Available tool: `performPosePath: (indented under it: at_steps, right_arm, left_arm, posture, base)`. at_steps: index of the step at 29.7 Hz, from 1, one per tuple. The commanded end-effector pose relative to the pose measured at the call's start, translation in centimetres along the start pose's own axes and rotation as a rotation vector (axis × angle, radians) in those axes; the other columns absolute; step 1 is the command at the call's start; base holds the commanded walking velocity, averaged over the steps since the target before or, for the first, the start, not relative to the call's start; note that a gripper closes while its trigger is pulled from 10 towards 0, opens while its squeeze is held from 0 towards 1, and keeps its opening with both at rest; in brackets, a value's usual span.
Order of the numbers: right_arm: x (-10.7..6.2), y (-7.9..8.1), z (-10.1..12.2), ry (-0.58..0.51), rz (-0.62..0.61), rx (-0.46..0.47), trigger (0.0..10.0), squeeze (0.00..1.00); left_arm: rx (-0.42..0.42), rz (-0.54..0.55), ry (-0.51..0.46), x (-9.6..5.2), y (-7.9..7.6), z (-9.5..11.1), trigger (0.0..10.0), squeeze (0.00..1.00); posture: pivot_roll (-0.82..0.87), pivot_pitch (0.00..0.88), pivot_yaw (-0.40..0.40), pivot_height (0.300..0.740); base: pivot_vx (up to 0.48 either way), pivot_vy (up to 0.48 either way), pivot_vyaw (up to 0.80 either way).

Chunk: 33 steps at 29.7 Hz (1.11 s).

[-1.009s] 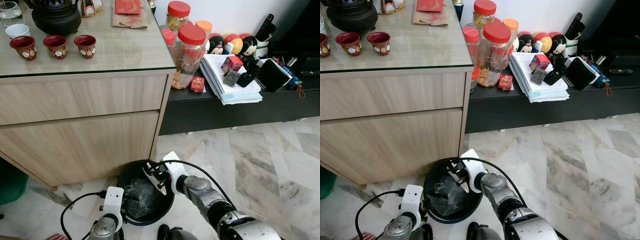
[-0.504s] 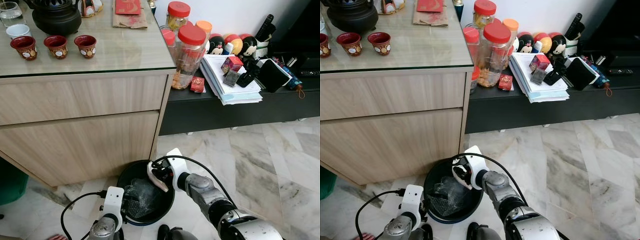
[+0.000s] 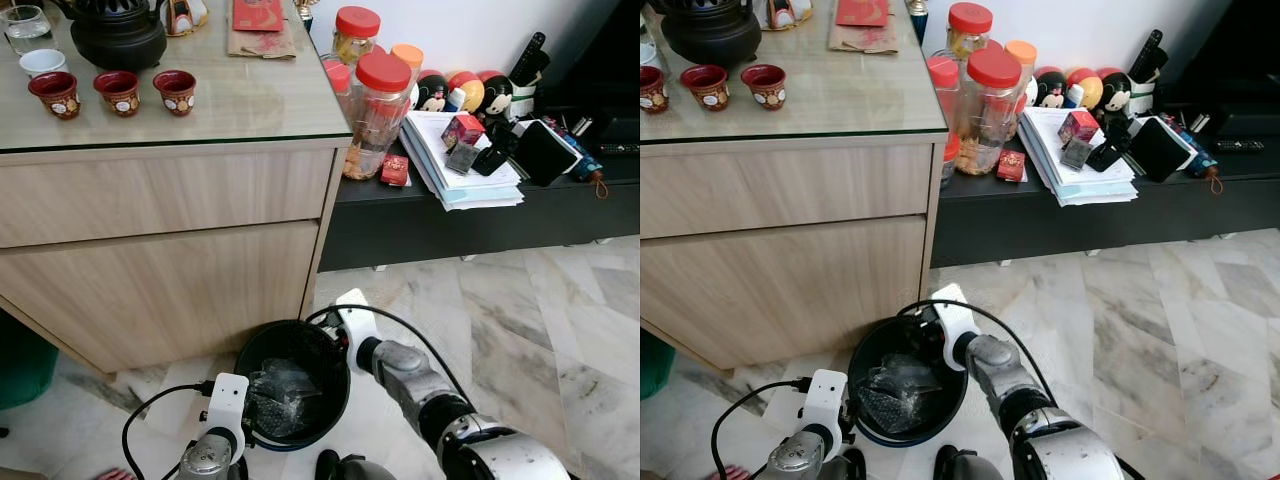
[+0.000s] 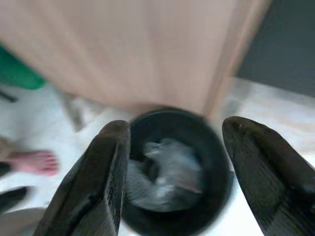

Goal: Picking trash to rubbish bin

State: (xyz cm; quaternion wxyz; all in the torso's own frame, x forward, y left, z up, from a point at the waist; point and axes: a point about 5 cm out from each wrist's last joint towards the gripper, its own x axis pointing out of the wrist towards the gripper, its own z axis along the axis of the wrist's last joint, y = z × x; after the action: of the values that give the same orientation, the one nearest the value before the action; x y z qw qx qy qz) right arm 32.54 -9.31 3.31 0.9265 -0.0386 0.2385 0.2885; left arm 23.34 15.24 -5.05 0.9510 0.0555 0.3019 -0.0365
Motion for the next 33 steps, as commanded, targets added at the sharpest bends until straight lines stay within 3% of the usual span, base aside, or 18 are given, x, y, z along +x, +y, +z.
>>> performPosePath:
  at_steps: [1, 5, 14, 18, 19, 21, 23, 24, 27, 30, 33]
  right_arm:
    - [-0.7, -1.6, 0.0, -0.016, -0.06, 0.01, 10.0, 0.0]
    - [-2.6, -4.6, -1.5, 0.019, -0.164, 0.019, 10.0, 0.0]
    - [-5.4, -6.5, -6.1, 0.116, -0.33, 0.112, 10.0, 0.0]
    - [-6.7, -6.7, -8.7, 0.181, -0.401, 0.167, 10.0, 0.0]
    - [-7.4, -6.7, -10.1, 0.217, -0.444, 0.22, 10.0, 0.0]
    - [-7.6, -6.6, -10.6, 0.23, -0.461, 0.245, 10.0, 0.0]
    - [-8.3, -6.3, -12.1, 0.245, -0.511, 0.351, 10.0, 0.0]
    - [-8.3, -6.3, -12.1, 0.245, -0.511, 0.351, 10.0, 0.0]
    - [-9.1, -6.0, -13.5, 0.24, -0.576, 0.472, 10.0, 0.0]
    - [-9.2, -6.0, -13.6, 0.235, -0.591, 0.492, 10.0, 0.0]
    - [-10.1, -5.5, -15.3, 0.322, -0.623, 0.436, 10.0, 0.0]
  left_arm:
    - [-0.019, 0.04, 0.057, -0.5, 0.2, -1.4, 10.0, 0.0]
    - [-0.083, 0.171, 0.102, -1.2, 1.6, -2.9, 10.0, 0.0]
    - [-0.11, 0.238, 0.157, -1.9, 2.3, -4.4, 10.0, 0.0]
    - [-0.123, 0.243, 0.179, -2.1, 2.3, -4.8, 10.0, 0.0]
    - [-0.123, 0.24, 0.188, -2.2, 2.1, -5.0, 10.0, 0.0]
    - [-0.123, 0.239, 0.195, -2.2, 2.1, -5.1, 10.0, 0.0]
    - [-0.111, 0.257, 0.21, -2.5, 2.3, -5.6, 10.0, 0.0]
    - [-0.111, 0.257, 0.21, -2.5, 2.3, -5.6, 10.0, 0.0]
    - [-0.118, 0.328, 0.196, -2.7, 3.1, -5.6, 10.0, 0.0]
    - [-0.126, 0.35, 0.189, -2.8, 3.4, -5.6, 10.0, 0.0]
    - [-0.165, 0.488, 0.044, -2.5, 6.0, -3.3, 10.0, 0.0]
  posture:
    - [0.1, 0.191, -0.174, 0.74]
    - [0.07, 0.191, -0.174, 0.74]
    - [0.06, 0.187, -0.177, 0.74]
    - [0.07, 0.184, -0.175, 0.74]
    - [0.07, 0.183, -0.172, 0.74]
    - [0.07, 0.183, -0.171, 0.74]
    - [0.06, 0.177, -0.171, 0.74]
    - [0.06, 0.177, -0.171, 0.74]
    - [0.06, 0.176, -0.17, 0.74]
    - [0.06, 0.176, -0.17, 0.74]
    - [0.07, 0.176, -0.164, 0.74]
  base:
    - [0.0, 0.0, 0.0]
    - [0.0, 0.0, 0.0]
    - [0.0, 0.0, 0.0]
    - [0.0, 0.0, 0.0]
    - [0.0, 0.0, 0.0]
    - [0.0, 0.0, 0.0]
    - [0.0, 0.0, 0.0]
    - [0.0, 0.0, 0.0]
    - [0.0, 0.0, 0.0]
    - [0.0, 0.0, 0.0]
    - [0.0, 0.0, 0.0]
